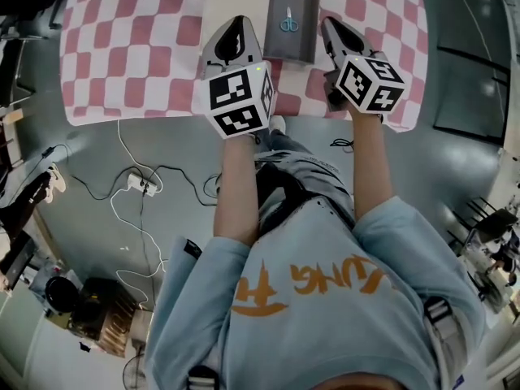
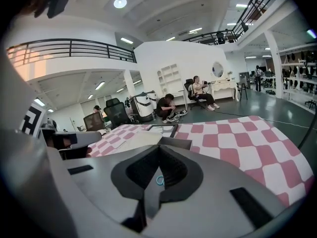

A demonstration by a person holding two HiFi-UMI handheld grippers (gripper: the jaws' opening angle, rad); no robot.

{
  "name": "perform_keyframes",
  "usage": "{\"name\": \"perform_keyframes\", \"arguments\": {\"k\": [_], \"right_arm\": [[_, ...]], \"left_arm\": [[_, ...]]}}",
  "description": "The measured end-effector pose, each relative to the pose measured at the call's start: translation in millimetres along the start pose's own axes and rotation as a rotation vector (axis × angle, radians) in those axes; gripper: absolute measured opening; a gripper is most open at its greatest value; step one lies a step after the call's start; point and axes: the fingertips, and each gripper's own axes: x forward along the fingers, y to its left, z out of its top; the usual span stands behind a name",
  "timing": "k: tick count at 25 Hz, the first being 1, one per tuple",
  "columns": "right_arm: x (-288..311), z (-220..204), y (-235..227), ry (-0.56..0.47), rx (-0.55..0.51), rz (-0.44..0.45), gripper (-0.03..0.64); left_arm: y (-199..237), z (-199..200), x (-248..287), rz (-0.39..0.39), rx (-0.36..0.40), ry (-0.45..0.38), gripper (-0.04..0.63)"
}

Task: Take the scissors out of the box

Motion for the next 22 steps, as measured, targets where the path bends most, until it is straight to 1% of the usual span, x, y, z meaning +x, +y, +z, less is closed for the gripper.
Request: {"name": "perform_keyframes", "arguments": {"k": [3, 5, 11, 17, 22], "right_arm": [[12, -2, 5, 0.013, -0.011, -0.005, -0.002], [18, -1, 7, 0.015, -0.011, -0.009, -0.002], [40, 1, 15, 0.043, -0.04, -0.02, -0.002], [61, -9, 10, 0.149, -0.071, -0.061, -0.002], [79, -20, 14, 0.226, -0.082, -0.074, -0.002]], "left_arm": [[8, 2, 11, -0.033, -0.036, 0.013, 0.02], [12, 5, 17, -0.057, -0.043, 0.02, 0.02], [32, 8, 32, -0.062, -0.048, 0.033, 0.02], [37, 7, 47, -0.094, -0.056, 0.054, 0.02], [41, 3, 57, -0.125, -0.061, 0.073, 0.02]]}}
